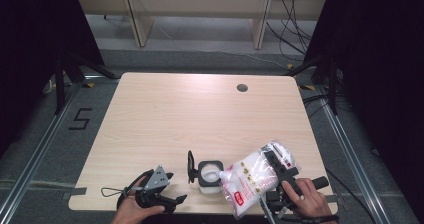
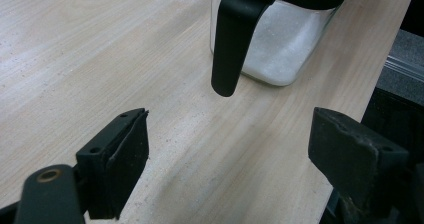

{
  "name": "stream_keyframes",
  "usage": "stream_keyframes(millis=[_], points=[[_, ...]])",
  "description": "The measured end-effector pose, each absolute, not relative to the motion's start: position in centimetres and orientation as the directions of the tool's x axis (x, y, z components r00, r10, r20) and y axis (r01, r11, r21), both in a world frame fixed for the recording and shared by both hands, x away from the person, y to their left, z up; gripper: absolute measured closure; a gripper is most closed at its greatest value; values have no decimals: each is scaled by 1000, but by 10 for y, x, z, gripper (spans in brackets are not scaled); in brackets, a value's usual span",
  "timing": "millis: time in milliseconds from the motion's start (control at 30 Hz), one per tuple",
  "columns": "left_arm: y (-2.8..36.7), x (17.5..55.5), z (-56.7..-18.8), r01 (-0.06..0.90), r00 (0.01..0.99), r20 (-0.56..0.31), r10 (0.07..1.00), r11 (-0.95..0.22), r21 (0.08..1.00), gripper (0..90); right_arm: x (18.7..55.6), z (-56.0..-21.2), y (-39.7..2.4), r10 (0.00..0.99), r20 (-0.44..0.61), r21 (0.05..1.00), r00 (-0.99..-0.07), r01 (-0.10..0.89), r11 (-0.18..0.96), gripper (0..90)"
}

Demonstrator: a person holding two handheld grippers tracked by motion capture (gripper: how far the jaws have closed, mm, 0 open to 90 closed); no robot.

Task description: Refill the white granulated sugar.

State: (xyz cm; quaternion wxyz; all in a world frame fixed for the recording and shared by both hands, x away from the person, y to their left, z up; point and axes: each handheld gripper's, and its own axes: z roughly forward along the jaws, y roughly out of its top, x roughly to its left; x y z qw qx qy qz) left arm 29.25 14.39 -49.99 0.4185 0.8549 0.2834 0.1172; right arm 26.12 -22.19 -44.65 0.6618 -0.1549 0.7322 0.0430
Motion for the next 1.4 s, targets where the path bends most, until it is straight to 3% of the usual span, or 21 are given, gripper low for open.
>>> stream_keyframes(millis=[67,333,433,1400], points=[[143,292,-500,393,807,-49,589,-474,788,161,262,-447,-222,-193,-980,-172,-41,-309,935,518],[144,292,-500,388,812,-41,582,-486,783,161,260,-448,-221,-228,-972,-201,-65,-283,938,527],[143,292,-500,391,809,-44,587,-479,786,161,261,-449,-220,-264,-964,-247,-19,-296,923,532],[142,292,-501,392,811,-50,583,-477,786,164,261,-453,-220,-285,-958,-258,-45,-304,917,551]])
